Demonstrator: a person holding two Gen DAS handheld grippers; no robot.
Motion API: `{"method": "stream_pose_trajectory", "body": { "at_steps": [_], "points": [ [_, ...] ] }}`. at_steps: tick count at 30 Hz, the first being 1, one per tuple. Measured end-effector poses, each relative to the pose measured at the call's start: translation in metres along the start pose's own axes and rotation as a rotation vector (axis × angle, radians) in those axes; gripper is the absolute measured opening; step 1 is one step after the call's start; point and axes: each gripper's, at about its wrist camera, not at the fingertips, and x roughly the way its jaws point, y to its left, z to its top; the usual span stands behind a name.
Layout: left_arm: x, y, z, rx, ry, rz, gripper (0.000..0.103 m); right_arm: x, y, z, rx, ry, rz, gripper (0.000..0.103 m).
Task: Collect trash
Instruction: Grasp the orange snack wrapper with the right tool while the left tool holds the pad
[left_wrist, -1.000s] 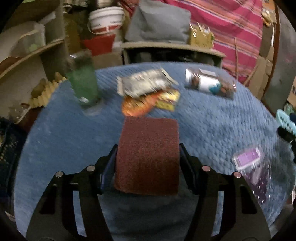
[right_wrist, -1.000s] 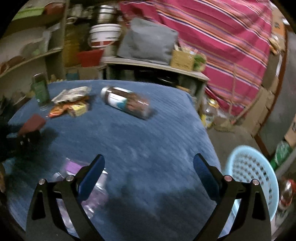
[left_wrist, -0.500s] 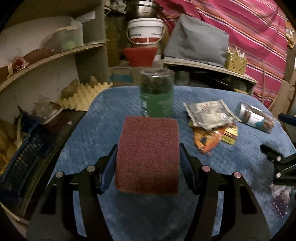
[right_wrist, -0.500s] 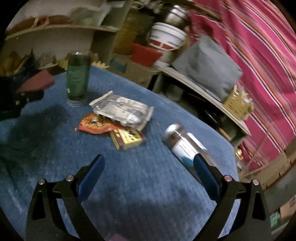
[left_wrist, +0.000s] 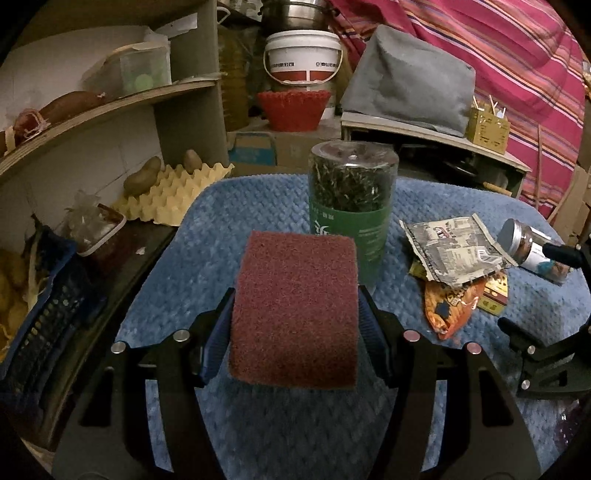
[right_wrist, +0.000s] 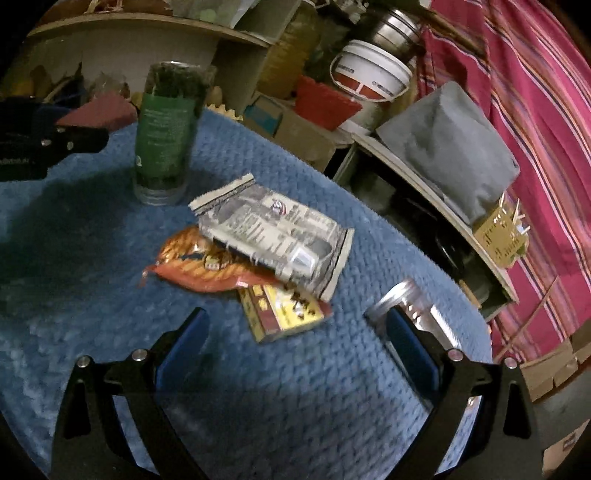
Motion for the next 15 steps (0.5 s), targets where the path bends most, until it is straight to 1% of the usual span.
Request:
{"method": "stream_pose_trajectory", "body": {
  "at_steps": [3, 8, 10, 15],
  "points": [
    [0.005, 0.003, 0.002, -0.009, 0.007, -0.002, 0.062, 0.013, 0.003, 0.006, -0.041, 0.041, 0.015, 0.094],
    [0.01, 0.007, 0.007, -0.032, 0.011, -0.006, 0.062, 0.03, 0.0, 0.01, -0.046, 0.057, 0.05, 0.094],
    [0.011, 0.009, 0.007, -0.041, 0.013, -0.009, 0.062, 0.034, -0.002, 0.013, -0.04, 0.056, 0.072, 0.094],
    [0.011, 0.008, 0.007, -0.031, 0.013, 0.005, 0.062, 0.034, -0.001, 0.022, -0.03, 0.017, 0.134, 0.094]
  ]
}}
